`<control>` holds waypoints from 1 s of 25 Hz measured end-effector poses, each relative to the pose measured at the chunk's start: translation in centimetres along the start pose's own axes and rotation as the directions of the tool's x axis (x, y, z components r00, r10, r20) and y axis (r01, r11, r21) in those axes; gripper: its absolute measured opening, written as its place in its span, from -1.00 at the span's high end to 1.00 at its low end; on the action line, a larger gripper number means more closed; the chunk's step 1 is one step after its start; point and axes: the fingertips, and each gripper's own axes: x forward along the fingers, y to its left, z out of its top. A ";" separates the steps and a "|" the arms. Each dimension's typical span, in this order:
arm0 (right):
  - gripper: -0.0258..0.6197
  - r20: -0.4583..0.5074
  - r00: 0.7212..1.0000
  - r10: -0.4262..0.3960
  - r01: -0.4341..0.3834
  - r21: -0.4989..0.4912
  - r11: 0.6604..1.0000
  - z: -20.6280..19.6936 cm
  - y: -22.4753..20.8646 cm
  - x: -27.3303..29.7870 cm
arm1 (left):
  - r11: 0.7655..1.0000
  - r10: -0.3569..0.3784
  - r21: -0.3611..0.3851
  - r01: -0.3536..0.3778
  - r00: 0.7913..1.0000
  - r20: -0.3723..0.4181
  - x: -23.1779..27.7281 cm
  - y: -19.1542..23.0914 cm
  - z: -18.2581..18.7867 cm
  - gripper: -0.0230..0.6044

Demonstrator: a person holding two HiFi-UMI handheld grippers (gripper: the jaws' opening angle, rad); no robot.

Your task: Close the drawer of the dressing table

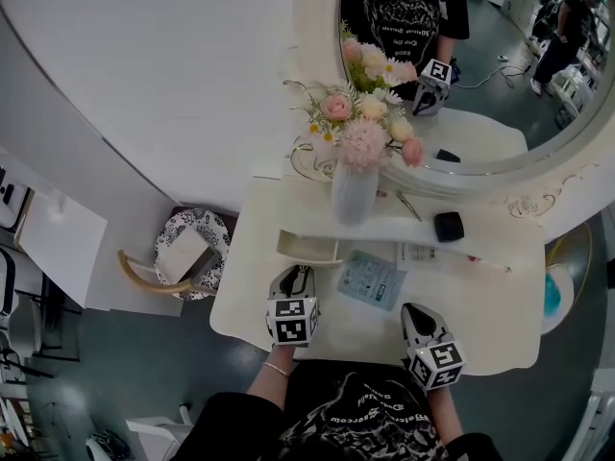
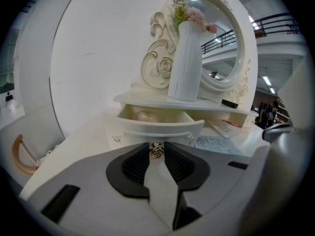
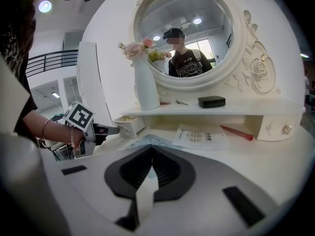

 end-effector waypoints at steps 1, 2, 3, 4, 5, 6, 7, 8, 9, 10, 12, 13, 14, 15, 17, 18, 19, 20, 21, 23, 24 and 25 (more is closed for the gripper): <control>0.89 0.000 1.000 0.002 -0.002 0.000 1.000 0.0 0.0 0.0 | 1.000 0.000 -0.002 0.000 1.000 0.000 0.0 0.0 0.0 0.59; 0.89 0.000 1.000 0.003 -0.003 -0.001 1.000 0.0 0.0 0.0 | 1.000 0.000 -0.007 0.000 1.000 -0.001 0.0 0.0 0.0 0.59; 0.89 0.001 1.000 0.005 -0.005 0.000 1.000 0.0 0.0 0.0 | 1.000 0.001 -0.017 -0.001 1.000 -0.004 0.0 0.0 0.0 0.59; 0.89 0.001 1.000 0.006 -0.006 0.000 1.000 0.1 0.0 0.0 | 1.000 0.002 -0.029 -0.002 1.000 -0.007 0.0 0.1 -0.1 0.59; 0.89 0.002 1.000 0.006 -0.006 0.000 1.000 0.1 0.0 0.0 | 0.999 0.004 -0.037 -0.004 1.000 -0.010 0.0 0.1 0.0 0.59; 0.89 0.001 1.000 0.007 -0.007 0.000 1.000 0.1 0.0 0.0 | 0.999 0.005 -0.040 -0.006 1.000 -0.011 0.1 0.0 0.0 0.59; 0.89 0.001 1.000 0.007 -0.007 -0.001 1.000 0.1 0.0 0.0 | 0.999 0.006 -0.037 -0.006 1.000 -0.013 0.2 0.0 0.1 0.59; 0.89 0.001 1.000 0.006 -0.006 -0.001 1.000 0.1 0.0 0.0 | 0.999 0.005 -0.033 -0.005 1.000 -0.013 0.3 -0.1 0.2 0.59; 0.89 0.002 1.000 0.005 -0.005 0.000 1.000 0.1 0.0 0.0 | 1.000 0.004 -0.029 -0.004 1.000 -0.013 0.4 -0.2 0.2 0.59; 0.89 0.003 1.000 0.003 -0.003 0.001 1.000 0.1 -0.1 0.0 | 1.000 0.003 -0.026 -0.004 1.000 -0.013 0.5 -0.2 0.3 0.59; 0.89 0.004 1.000 0.001 -0.001 0.005 1.000 0.1 -0.2 0.0 | 1.000 0.003 -0.022 -0.003 1.000 -0.012 0.6 -0.1 0.4 0.59; 0.89 0.004 1.000 0.000 0.000 0.007 1.000 0.1 -0.3 0.1 | 1.000 0.003 -0.020 -0.003 1.000 -0.011 0.6 -0.1 0.4 0.59; 0.89 0.003 1.000 0.000 0.000 0.008 1.000 0.1 -0.3 0.1 | 1.000 0.003 -0.018 -0.003 1.000 -0.010 0.7 0.0 0.5 0.59; 0.89 0.001 1.000 0.001 -0.001 0.009 1.000 0.1 -0.3 0.1 | 1.000 0.003 -0.016 -0.003 1.000 -0.010 0.7 0.1 0.5 0.59; 0.89 -0.004 1.000 0.001 -0.001 0.009 1.000 0.0 -0.4 0.2 | 1.000 0.002 -0.014 -0.003 1.000 -0.010 0.9 0.1 0.6 0.59; 0.89 -0.006 1.000 0.001 -0.001 0.010 1.000 -0.1 -0.4 0.2 | 1.000 0.002 -0.012 -0.002 1.000 -0.011 1.0 0.1 0.7 0.59; 0.89 -0.007 1.000 0.002 -0.002 0.011 1.000 -0.1 -0.3 0.3 | 1.000 0.002 -0.011 -0.002 1.000 -0.011 1.0 0.2 0.7 0.59; 0.89 -0.009 1.000 0.003 -0.003 0.013 1.000 -0.1 -0.3 0.3 | 1.000 0.002 -0.009 -0.002 1.000 -0.012 1.1 0.2 0.7 0.59; 0.89 -0.010 1.000 0.004 -0.004 0.014 1.000 -0.2 -0.3 0.3 | 1.000 0.003 -0.007 -0.003 1.000 -0.013 1.1 0.2 0.8 0.59; 0.89 -0.013 1.000 0.006 -0.006 0.017 1.000 -0.2 -0.4 0.4 | 1.000 0.003 -0.006 -0.003 1.000 -0.015 1.2 0.2 0.8 0.59; 0.89 -0.015 1.000 0.007 -0.007 0.016 1.000 -0.2 -0.4 0.4 | 1.000 0.003 -0.006 -0.003 1.000 -0.015 1.3 0.2 0.8 0.59; 0.89 -0.017 1.000 0.007 -0.007 0.015 1.000 -0.2 -0.3 0.5 | 1.000 0.003 -0.005 -0.003 1.000 -0.015 1.3 0.2 0.9 0.59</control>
